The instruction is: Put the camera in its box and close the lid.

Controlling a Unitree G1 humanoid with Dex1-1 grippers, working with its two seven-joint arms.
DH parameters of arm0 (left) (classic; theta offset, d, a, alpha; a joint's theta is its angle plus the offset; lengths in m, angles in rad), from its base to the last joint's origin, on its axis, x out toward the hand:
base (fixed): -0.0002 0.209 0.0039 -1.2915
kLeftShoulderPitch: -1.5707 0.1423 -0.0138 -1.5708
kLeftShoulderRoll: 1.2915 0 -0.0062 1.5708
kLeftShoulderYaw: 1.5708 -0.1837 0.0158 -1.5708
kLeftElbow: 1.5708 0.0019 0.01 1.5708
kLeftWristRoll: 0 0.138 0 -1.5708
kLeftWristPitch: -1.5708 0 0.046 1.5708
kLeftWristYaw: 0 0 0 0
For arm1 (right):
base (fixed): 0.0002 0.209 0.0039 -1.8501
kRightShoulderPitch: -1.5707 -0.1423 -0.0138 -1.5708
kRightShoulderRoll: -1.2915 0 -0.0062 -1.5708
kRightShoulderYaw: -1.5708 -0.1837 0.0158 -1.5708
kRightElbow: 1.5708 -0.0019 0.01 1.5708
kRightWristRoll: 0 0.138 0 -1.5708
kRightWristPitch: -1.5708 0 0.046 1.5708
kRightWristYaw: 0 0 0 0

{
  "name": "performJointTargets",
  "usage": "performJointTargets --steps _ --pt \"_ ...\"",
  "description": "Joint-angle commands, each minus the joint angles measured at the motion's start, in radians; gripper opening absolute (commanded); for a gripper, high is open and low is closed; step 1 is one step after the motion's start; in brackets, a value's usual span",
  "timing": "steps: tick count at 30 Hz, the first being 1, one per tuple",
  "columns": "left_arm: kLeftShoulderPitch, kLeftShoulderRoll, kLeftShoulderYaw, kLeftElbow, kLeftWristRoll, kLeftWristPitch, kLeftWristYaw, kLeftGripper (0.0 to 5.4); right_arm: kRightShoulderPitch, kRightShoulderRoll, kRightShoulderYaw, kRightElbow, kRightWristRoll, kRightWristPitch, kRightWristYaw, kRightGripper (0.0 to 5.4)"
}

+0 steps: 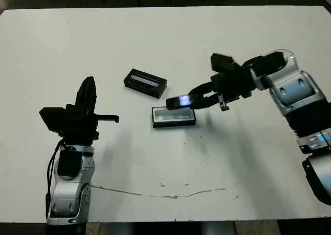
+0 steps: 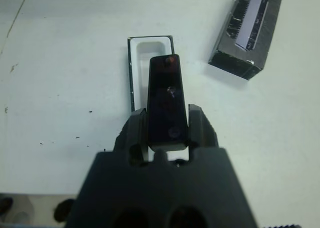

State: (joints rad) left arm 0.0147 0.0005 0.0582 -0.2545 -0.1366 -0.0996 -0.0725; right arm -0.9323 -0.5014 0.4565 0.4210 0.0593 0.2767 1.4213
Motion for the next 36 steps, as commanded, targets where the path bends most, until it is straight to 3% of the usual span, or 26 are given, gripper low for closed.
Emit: performJointTargets --steps 1,22,36 --pt "0.010 0.008 0.001 0.007 0.000 0.018 -0.001 0.00 0.018 0.005 0.008 0.010 -0.026 -0.033 0.008 0.65" --pt "0.014 0.004 -0.004 0.008 0.000 0.014 0.001 0.00 0.020 0.024 0.019 0.040 -0.051 -0.004 0.071 0.65" --pt "0.025 -0.003 -0.015 0.004 0.008 0.008 0.010 0.00 0.035 0.054 0.065 -0.099 -0.120 0.056 0.006 0.65"
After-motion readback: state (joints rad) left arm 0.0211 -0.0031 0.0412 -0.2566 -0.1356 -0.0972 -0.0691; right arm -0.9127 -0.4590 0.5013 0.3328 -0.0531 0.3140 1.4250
